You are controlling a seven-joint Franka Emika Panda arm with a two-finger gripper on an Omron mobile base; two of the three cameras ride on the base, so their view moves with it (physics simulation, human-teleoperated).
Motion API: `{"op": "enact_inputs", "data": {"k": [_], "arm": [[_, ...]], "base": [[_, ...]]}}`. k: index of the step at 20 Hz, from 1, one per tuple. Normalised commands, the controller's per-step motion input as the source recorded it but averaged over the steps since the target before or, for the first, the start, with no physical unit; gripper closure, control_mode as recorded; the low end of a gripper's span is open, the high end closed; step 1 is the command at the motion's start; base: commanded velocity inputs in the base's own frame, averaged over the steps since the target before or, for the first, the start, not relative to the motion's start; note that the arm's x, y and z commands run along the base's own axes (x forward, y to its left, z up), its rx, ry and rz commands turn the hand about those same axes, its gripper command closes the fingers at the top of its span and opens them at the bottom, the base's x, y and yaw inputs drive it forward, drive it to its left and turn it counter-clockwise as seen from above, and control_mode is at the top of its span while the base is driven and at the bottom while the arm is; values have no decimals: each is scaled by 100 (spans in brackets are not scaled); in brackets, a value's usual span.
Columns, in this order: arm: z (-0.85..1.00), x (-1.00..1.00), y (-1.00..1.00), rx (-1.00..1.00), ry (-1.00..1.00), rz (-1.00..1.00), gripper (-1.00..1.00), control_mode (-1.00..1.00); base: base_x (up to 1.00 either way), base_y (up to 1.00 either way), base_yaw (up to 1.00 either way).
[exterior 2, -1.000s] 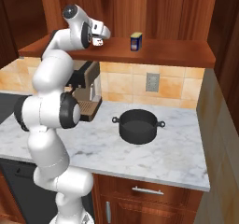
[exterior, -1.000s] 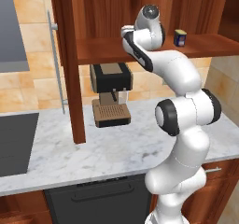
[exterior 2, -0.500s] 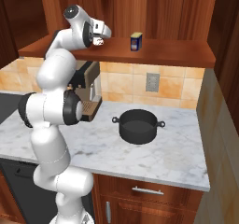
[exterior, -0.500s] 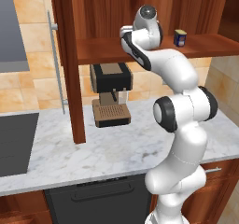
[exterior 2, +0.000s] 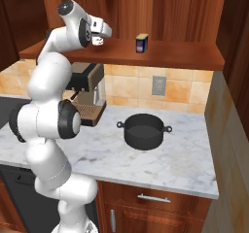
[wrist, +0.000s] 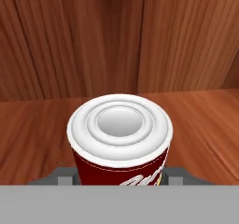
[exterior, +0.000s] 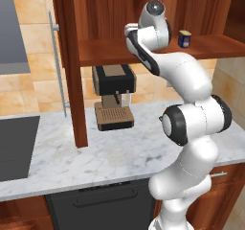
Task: Restock the canned food cabinet by taking the new fresh canned food from the counter and placing it in the cabinet. Then, take the old canned food from the cabinet and place it on the counter.
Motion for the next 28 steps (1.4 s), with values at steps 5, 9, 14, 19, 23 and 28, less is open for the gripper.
{"op": "enact_inputs", "data": {"k": [5, 9, 14, 19, 23, 28], "arm": [[13, -100, 2, 3, -14, 16, 100, -100], [0, -100, 14, 2, 0, 22, 100, -100], [6, -100, 17, 5, 5, 24, 100, -100], [-11, -100, 21, 7, 26, 26, 100, -100], [-91, -100, 37, -1, 41, 30, 100, -100], [-100, -69, 33, -1, 43, 35, 100, -100]], "base": [[0, 0, 0], [0, 0, 0], [0, 0, 0], [0, 0, 0], [0, 0, 0], [0, 0, 0]]}}
